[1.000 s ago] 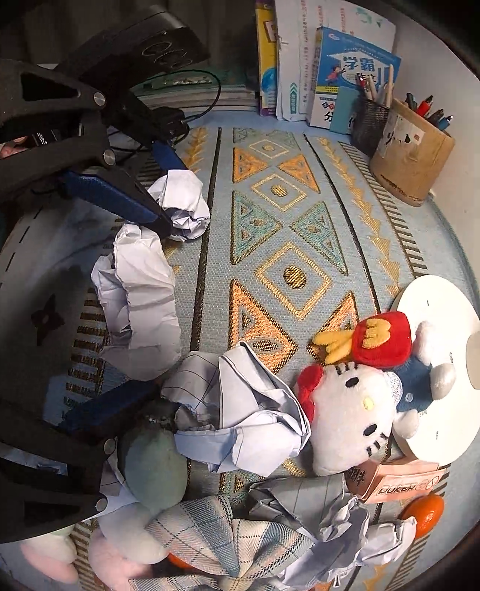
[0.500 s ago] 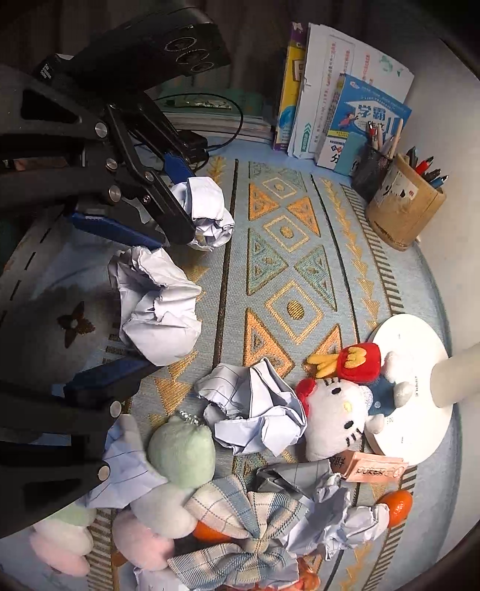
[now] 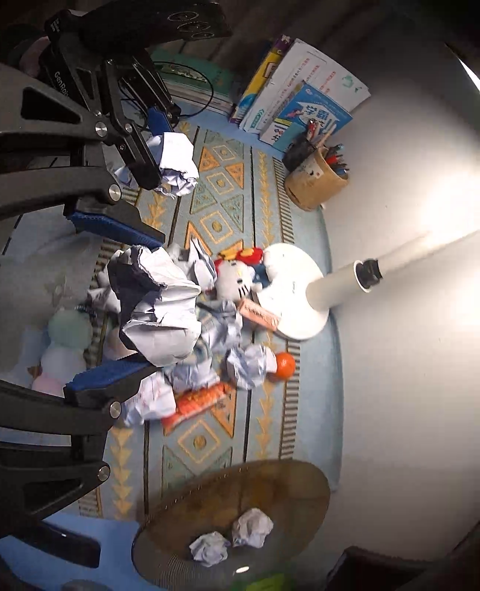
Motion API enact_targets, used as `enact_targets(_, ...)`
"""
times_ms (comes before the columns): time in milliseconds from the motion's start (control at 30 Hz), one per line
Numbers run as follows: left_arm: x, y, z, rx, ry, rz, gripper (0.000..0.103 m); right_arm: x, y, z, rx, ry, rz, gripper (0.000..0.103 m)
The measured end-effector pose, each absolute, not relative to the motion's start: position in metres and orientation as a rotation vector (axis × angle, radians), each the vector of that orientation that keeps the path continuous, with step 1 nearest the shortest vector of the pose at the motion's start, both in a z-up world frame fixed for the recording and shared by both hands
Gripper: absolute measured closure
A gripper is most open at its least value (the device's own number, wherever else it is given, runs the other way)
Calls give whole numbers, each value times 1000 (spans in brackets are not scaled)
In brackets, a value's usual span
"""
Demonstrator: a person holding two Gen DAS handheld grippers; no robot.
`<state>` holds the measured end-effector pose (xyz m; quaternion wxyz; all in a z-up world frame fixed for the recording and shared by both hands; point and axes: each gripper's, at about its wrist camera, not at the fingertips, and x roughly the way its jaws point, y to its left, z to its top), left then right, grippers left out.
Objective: Organize objects
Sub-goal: 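Carry both paper balls onto the glass plate and open both tools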
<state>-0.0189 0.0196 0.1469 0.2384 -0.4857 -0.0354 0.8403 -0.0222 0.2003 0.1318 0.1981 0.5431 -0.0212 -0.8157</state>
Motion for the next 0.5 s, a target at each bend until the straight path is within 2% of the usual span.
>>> enact_targets(500,-59,200,177,-1174,56,2124,57,-54,437,155,1634,-456,-2619,46)
